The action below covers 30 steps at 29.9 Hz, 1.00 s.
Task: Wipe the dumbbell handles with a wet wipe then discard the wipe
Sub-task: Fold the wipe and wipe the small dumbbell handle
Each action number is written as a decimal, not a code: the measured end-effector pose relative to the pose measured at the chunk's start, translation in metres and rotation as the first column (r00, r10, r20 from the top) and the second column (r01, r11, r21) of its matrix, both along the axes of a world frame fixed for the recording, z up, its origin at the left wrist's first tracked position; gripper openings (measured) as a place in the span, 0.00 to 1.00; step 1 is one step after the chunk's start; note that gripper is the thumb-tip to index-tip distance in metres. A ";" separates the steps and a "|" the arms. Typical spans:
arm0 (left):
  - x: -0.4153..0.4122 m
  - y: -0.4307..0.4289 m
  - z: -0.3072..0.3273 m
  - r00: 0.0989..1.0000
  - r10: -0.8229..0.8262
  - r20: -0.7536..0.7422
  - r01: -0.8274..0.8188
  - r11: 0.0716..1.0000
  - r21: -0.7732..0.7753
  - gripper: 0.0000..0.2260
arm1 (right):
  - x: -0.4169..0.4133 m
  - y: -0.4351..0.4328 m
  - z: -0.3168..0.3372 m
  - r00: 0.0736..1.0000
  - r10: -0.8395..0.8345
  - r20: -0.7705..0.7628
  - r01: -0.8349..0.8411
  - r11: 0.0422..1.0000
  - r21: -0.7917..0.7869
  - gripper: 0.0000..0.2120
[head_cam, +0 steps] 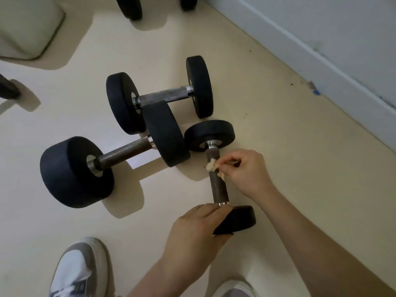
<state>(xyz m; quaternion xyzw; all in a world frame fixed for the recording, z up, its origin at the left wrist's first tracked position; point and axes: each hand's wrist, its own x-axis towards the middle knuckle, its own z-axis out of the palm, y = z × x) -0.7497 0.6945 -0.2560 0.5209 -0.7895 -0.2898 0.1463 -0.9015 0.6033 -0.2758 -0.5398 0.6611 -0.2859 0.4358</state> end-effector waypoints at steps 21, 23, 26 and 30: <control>-0.087 -0.009 -0.002 0.971 0.178 -0.158 -0.174 0.984 0.040 0.20 | -0.036 -0.042 0.012 0.989 0.125 -0.079 -0.118 0.989 0.090 0.07; -0.095 -0.012 -0.007 0.976 0.165 -0.144 -0.154 0.984 0.090 0.21 | -0.045 -0.036 0.021 0.955 0.250 -0.161 -0.223 0.960 0.169 0.08; -0.092 -0.015 -0.005 0.988 0.116 -0.100 -0.094 0.975 0.202 0.20 | -0.051 -0.021 0.025 0.910 0.358 -0.207 -0.313 0.924 0.221 0.12; -0.056 -0.056 0.026 0.999 0.024 -0.045 -0.026 0.998 -0.049 0.10 | -0.034 -0.038 0.013 0.974 0.167 -0.151 -0.160 0.985 0.059 0.10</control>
